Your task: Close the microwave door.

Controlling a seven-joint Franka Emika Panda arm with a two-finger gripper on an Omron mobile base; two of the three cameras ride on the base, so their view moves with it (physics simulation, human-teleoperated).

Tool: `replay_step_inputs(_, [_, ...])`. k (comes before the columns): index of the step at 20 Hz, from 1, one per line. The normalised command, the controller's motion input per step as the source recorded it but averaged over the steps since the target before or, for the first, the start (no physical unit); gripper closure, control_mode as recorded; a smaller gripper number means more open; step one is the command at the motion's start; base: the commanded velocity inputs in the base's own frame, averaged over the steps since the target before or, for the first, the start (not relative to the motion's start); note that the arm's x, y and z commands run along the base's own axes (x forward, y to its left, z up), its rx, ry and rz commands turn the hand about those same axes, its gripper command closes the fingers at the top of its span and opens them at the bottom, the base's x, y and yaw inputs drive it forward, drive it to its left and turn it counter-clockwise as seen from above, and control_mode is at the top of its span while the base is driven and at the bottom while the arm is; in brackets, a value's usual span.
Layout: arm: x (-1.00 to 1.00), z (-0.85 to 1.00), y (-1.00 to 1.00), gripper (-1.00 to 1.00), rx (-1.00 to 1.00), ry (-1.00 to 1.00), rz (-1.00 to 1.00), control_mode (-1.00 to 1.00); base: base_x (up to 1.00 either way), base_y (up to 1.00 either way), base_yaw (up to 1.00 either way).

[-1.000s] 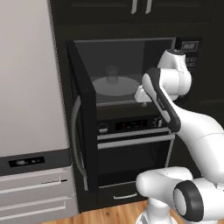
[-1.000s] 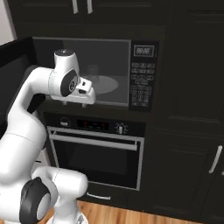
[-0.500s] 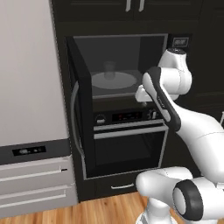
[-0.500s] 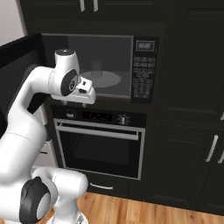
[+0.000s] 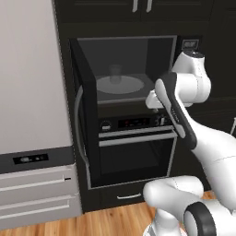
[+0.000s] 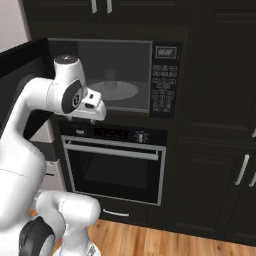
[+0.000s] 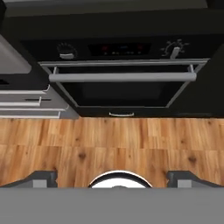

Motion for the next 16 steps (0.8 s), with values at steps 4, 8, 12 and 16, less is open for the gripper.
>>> replay_step_inputs(4, [-0.99, 0.60, 0.27, -1.00, -0.09, -0.32, -0.04, -1.00, 0.00, 0.00, 0.00])
replay_step_inputs(8, [-1.00, 0.73, 0.57, -1.00, -0.14, -0.40, -0.04, -1.00, 0.00, 0.00, 0.00])
replay_step_inputs(12, [-1.00, 0.59, 0.63, -1.00, -0.13, -0.37, -0.16, -1.00, 0.00, 0.00, 0.00])
replay_step_inputs(16, [-1.00, 0.43, 0.38, -1.00, 0.00, -0.32, -0.43, -1.00, 0.00, 0.00, 0.00])
